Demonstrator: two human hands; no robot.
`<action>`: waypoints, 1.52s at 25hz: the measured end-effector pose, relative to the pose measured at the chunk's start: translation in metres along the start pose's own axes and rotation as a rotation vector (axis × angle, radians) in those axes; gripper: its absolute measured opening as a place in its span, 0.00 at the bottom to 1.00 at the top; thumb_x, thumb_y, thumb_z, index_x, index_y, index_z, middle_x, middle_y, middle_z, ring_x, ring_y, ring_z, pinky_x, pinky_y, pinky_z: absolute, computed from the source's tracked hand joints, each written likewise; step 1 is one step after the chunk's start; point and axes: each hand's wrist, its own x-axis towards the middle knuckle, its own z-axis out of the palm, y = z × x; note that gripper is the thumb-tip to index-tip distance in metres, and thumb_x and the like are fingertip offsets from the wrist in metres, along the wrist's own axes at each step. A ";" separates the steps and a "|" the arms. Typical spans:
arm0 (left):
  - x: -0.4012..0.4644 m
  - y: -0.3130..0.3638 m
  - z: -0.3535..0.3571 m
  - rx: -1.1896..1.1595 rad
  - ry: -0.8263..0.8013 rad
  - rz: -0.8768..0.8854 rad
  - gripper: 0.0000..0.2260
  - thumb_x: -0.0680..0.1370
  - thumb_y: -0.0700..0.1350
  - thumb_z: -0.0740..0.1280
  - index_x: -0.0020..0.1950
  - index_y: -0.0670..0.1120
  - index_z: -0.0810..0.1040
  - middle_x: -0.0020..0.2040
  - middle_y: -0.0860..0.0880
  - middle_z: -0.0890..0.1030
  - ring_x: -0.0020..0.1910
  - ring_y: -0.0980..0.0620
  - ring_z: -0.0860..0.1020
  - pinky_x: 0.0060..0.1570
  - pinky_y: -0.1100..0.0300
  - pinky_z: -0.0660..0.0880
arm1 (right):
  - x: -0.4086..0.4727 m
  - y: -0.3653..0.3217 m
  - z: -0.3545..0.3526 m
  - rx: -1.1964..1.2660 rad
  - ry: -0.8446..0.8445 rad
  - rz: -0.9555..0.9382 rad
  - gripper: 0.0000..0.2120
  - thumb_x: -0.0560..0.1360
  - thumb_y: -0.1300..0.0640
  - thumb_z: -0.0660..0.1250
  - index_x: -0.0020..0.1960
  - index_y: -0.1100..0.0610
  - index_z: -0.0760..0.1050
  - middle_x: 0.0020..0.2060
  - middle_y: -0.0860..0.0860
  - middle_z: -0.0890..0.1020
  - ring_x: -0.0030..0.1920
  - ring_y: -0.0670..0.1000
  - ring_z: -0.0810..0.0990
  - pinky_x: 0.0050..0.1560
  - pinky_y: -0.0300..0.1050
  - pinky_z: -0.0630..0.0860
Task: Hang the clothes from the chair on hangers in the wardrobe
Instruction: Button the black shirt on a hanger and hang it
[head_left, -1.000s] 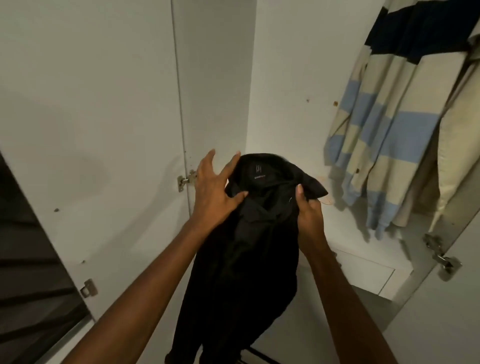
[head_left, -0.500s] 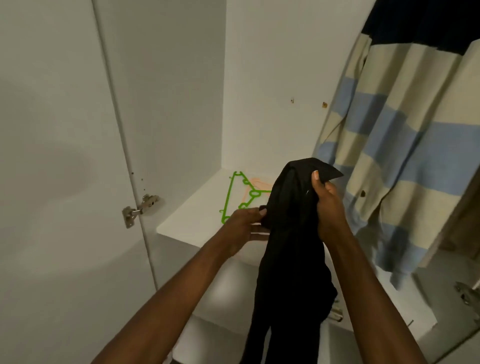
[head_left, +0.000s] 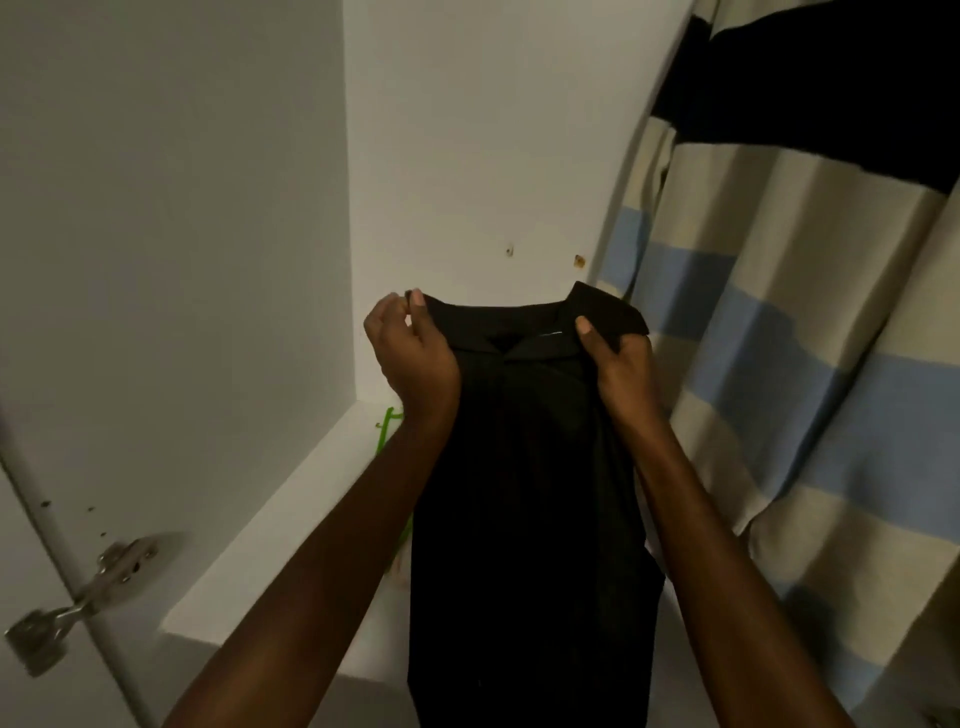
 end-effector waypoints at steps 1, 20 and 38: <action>0.012 0.005 0.009 -0.008 0.008 0.041 0.17 0.86 0.50 0.59 0.51 0.37 0.78 0.51 0.41 0.80 0.51 0.46 0.78 0.54 0.54 0.76 | 0.008 0.000 -0.002 0.003 -0.018 -0.029 0.19 0.82 0.48 0.68 0.58 0.65 0.81 0.51 0.58 0.86 0.55 0.56 0.85 0.59 0.55 0.81; -0.036 -0.222 -0.061 0.656 -0.777 0.320 0.35 0.70 0.73 0.68 0.66 0.49 0.72 0.59 0.50 0.77 0.55 0.51 0.79 0.43 0.56 0.79 | -0.077 0.216 0.030 -0.938 0.103 0.340 0.11 0.74 0.67 0.65 0.52 0.57 0.80 0.47 0.54 0.82 0.48 0.57 0.80 0.43 0.45 0.72; -0.022 -0.249 -0.067 0.242 -0.937 -0.167 0.25 0.71 0.27 0.65 0.57 0.54 0.81 0.56 0.50 0.76 0.45 0.55 0.77 0.47 0.58 0.75 | -0.087 0.239 0.022 -0.641 0.239 0.316 0.08 0.73 0.63 0.59 0.43 0.56 0.76 0.38 0.53 0.81 0.40 0.55 0.80 0.44 0.50 0.76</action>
